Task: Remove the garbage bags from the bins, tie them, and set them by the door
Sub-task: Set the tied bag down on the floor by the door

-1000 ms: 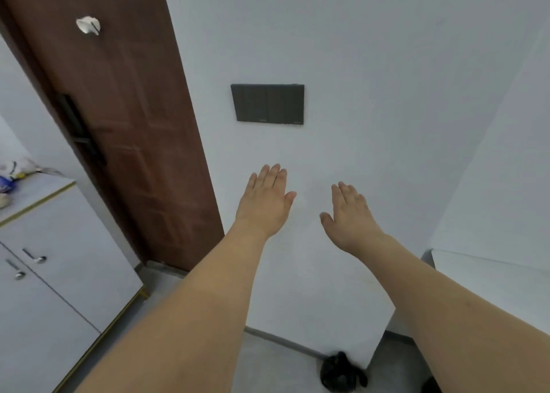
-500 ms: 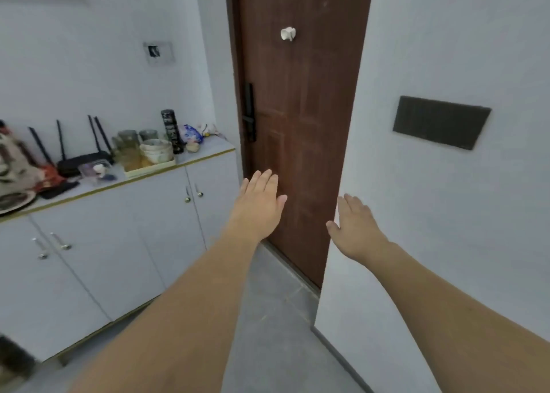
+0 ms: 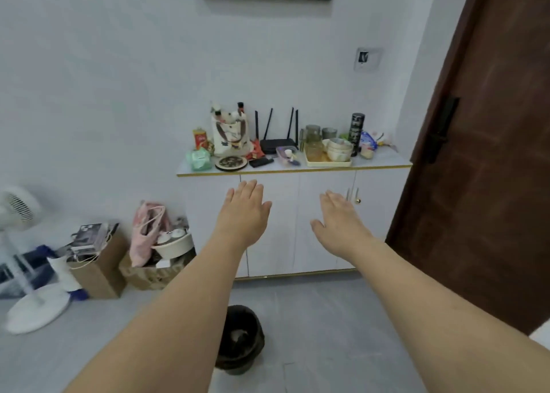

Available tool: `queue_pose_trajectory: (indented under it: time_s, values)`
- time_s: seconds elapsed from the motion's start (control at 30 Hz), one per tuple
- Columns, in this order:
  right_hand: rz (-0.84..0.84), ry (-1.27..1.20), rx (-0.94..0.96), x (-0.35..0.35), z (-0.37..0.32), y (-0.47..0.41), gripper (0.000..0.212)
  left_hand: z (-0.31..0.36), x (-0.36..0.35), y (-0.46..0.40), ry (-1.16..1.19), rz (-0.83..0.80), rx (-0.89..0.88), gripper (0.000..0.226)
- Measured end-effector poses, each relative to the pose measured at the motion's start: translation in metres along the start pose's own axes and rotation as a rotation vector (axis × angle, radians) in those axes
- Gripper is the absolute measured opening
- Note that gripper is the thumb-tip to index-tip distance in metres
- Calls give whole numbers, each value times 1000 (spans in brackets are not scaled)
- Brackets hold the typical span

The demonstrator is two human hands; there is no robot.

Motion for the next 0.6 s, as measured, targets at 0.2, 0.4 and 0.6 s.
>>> queue_pose_trajectory:
  time_s: [0.2,0.4,0.6]
  values:
    - [-36,-48,110,-48,-114,-68,66,-140,2,-6,-21,2,114,53]
    - [-147,-13,95,-100,-128,-121,66,-197,-30,-29,4,-54,153,53]
    - [-239,-39,52,-157,-113,-173,65,-243,-69,-55,19,-71,238,53]
Point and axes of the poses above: each hand's wrist, its own y-axis away from the middle knuckle, its own x-axis out of the back of the hand, z = x × y, the point moved 8 cm from there along -y, towards the middle knuckle, and after that the axes turned 4 degrees about y, right-handed, at the moved point
